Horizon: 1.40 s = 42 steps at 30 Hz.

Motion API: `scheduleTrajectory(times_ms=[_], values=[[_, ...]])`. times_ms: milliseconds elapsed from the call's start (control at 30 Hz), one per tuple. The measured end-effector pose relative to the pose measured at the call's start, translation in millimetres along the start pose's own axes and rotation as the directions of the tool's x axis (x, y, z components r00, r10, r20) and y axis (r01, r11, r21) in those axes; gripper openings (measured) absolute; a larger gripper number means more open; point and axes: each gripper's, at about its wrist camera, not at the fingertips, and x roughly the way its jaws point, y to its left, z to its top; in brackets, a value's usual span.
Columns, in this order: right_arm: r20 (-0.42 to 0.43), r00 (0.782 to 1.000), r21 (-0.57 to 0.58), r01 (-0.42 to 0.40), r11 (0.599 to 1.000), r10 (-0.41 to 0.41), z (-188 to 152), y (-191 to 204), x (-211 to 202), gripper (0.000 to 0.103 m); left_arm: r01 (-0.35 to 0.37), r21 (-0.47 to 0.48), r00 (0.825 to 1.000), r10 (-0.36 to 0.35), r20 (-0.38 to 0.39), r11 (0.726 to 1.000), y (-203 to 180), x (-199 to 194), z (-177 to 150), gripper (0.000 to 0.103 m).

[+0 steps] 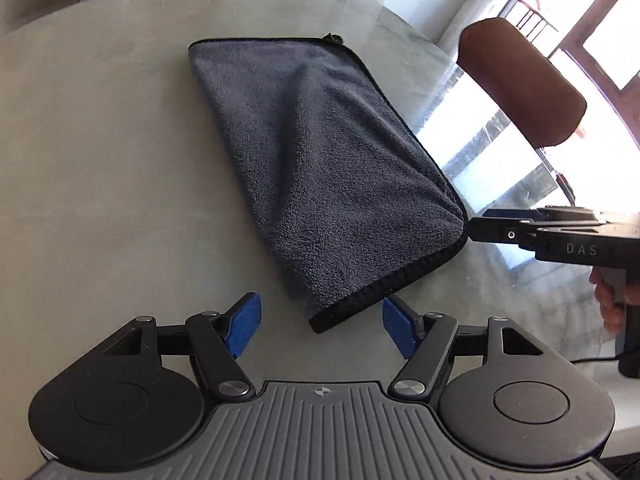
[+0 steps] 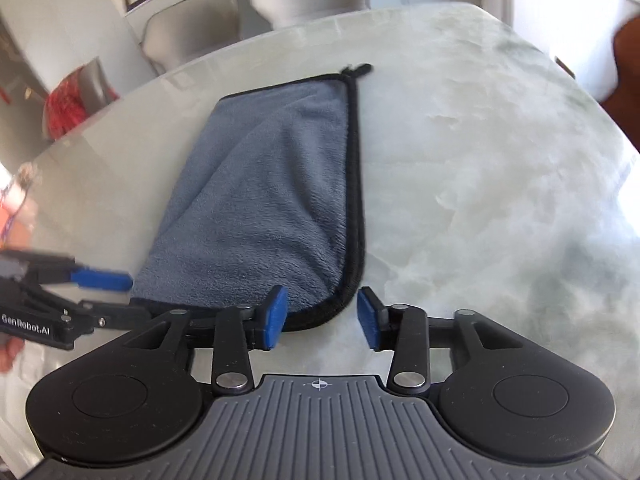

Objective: Fold towel
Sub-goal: 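Move both tools to the folded towel's end and grasp its corners, then lift the grasped end with both tools and fold it over the towel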

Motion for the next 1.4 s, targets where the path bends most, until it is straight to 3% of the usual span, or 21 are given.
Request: scheduleTrajectory(times_ms=[167, 333, 367, 400, 600, 700, 767, 933, 1133, 1200, 1267, 1367, 1400], values=[[-0.006, 1.0, 0.068, -0.019, 0.997, 0.019, -4, -8, 8, 0.042, 0.039, -0.182, 0.999, -0.041, -0.007, 0.982, 7, 3, 7, 0.084], [0.006, 1.0, 0.089, -0.03, 0.996, 0.03, -2, -10, 7, 0.043, 0.031, -0.242, 0.999, -0.039, -0.029, 0.97, 6, 8, 14, 0.086], [0.009, 0.999, 0.087, -0.032, 0.996, 0.031, -1, -10, 6, 0.043, 0.024, -0.235, 0.999, -0.033, -0.032, 0.972, 3, 9, 14, 0.083], [0.012, 0.999, 0.085, -0.034, 0.996, 0.033, -1, -10, 6, 0.044, 0.017, -0.226, 0.999, -0.026, -0.035, 0.974, 1, 10, 14, 0.068], [0.035, 0.997, 0.023, -0.07, 0.997, 0.069, -1, 0, -2, 0.045, 0.001, -0.235, 0.999, -0.012, -0.044, 0.972, -1, 8, 13, 0.023], [0.04, 0.993, -0.134, -0.101, 0.986, 0.107, -7, 23, -5, 0.045, 0.027, -0.271, 0.998, -0.042, -0.05, 0.962, 5, 8, 17, 0.017], [0.042, 0.991, -0.223, -0.111, 0.969, 0.124, -11, 36, -6, 0.045, 0.028, -0.26, 0.998, -0.043, -0.052, 0.965, 3, 7, 19, 0.017], [0.088, 0.978, -0.492, -0.122, 0.862, 0.189, -29, 82, 0, 0.049, 0.035, -0.252, 0.997, -0.051, -0.057, 0.967, -1, 4, 27, 0.016], [0.088, 0.983, -0.619, -0.076, 0.782, 0.164, -37, 104, 22, 0.054, 0.045, -0.262, 0.996, -0.063, -0.061, 0.964, 0, -1, 31, 0.017], [0.092, 0.987, -0.648, -0.04, 0.76, 0.13, -38, 107, 28, 0.051, 0.044, -0.256, 0.997, -0.059, -0.055, 0.966, 0, -4, 33, 0.024], [0.097, 0.991, -0.649, -0.006, 0.761, 0.09, -36, 106, 34, 0.034, 0.03, -0.224, 0.999, -0.039, -0.038, 0.974, -1, -11, 35, 0.034], [0.073, 0.991, -0.582, -0.048, 0.812, 0.111, -23, 97, 33, 0.013, 0.025, -0.171, 1.0, -0.024, 0.01, 0.985, 2, -24, 35, 0.062], [0.065, 0.988, -0.545, -0.082, 0.834, 0.139, -16, 91, 29, 0.012, 0.03, -0.138, 0.999, -0.026, 0.031, 0.99, 2, -30, 35, 0.069]])
